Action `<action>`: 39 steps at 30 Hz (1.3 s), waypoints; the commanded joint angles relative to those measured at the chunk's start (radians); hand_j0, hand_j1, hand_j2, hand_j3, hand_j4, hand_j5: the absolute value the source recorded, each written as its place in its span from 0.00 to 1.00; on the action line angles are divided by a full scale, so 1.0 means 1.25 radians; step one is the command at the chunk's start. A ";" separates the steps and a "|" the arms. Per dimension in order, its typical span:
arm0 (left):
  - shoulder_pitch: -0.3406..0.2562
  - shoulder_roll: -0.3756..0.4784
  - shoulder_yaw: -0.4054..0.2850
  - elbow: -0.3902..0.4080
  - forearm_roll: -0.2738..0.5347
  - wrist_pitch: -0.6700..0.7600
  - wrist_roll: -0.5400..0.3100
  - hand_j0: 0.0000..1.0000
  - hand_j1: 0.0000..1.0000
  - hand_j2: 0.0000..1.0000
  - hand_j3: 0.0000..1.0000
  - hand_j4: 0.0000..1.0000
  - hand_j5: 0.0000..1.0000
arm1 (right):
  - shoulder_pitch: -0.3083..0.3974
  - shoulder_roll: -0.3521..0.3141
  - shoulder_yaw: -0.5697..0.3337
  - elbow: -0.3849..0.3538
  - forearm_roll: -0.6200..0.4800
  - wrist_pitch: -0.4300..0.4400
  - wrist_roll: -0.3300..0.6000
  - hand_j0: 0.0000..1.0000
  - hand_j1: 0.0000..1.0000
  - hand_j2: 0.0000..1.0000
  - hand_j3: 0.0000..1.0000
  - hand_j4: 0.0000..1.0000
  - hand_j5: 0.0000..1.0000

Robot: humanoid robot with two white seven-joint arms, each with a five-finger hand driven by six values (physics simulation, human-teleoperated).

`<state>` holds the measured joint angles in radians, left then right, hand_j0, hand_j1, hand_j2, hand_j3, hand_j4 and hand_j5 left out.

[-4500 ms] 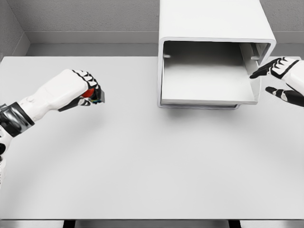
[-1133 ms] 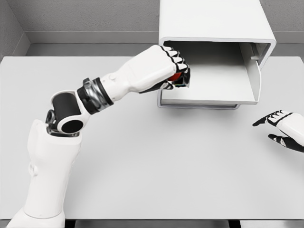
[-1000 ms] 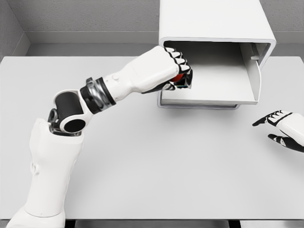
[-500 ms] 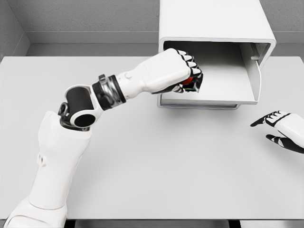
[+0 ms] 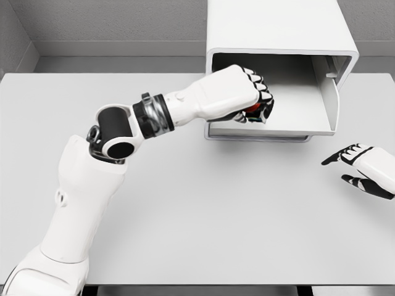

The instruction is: Slide open multi-storey tabletop storage cabinets and put open load switch and slide close multi-storey tabletop storage cabinets

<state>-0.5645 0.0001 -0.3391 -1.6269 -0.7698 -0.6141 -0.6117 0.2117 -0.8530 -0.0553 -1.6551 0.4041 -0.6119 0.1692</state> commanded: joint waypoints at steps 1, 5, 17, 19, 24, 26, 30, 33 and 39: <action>0.000 0.000 -0.002 0.008 0.005 0.003 0.001 0.38 0.38 0.38 0.38 0.38 0.38 | 0.000 -0.001 0.000 -0.003 -0.005 0.001 0.000 0.66 0.66 0.66 0.66 0.66 0.66; -0.001 0.000 -0.004 0.014 0.005 0.003 0.001 0.39 0.39 0.39 0.39 0.39 0.39 | 0.000 -0.001 0.000 -0.003 -0.005 0.001 0.000 0.66 0.66 0.66 0.66 0.66 0.66; -0.004 0.000 -0.002 0.020 0.005 0.003 0.001 0.59 0.59 0.59 0.59 0.59 0.59 | 0.004 0.000 0.001 -0.003 -0.007 0.001 0.000 0.67 0.67 0.67 0.67 0.67 0.67; -0.004 0.000 -0.002 0.019 0.005 0.003 0.001 0.60 0.60 0.60 0.60 0.60 0.60 | 0.004 0.000 0.001 -0.003 -0.007 0.001 0.000 0.67 0.67 0.67 0.67 0.67 0.67; -0.004 0.000 -0.001 0.019 0.006 0.003 0.001 0.66 0.66 0.66 0.66 0.66 0.66 | 0.004 0.000 0.001 -0.001 -0.005 0.001 -0.002 0.67 0.67 0.67 0.67 0.67 0.67; -0.006 0.000 -0.001 0.019 0.005 0.003 0.001 0.69 0.69 0.69 0.69 0.69 0.69 | 0.004 0.000 0.000 -0.001 -0.005 0.001 -0.002 0.67 0.67 0.67 0.67 0.67 0.67; -0.006 0.000 0.004 0.019 0.005 0.003 0.001 0.76 0.76 0.76 0.76 0.76 0.76 | 0.004 0.000 0.000 0.000 -0.005 0.001 -0.002 0.67 0.67 0.67 0.67 0.67 0.67; -0.007 0.000 0.006 0.018 0.006 0.003 0.001 0.80 0.80 0.80 0.80 0.80 0.80 | 0.004 0.000 0.000 0.000 -0.005 0.001 -0.002 0.67 0.67 0.67 0.67 0.67 0.67; -0.009 0.000 0.007 0.019 0.006 0.003 0.001 0.81 0.81 0.81 0.81 0.81 0.81 | 0.004 0.000 0.000 0.000 -0.005 0.001 -0.002 0.67 0.67 0.67 0.67 0.67 0.67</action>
<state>-0.5752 0.0001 -0.3314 -1.6030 -0.7686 -0.6139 -0.6115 0.2163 -0.8516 -0.0550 -1.6548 0.4038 -0.6119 0.1676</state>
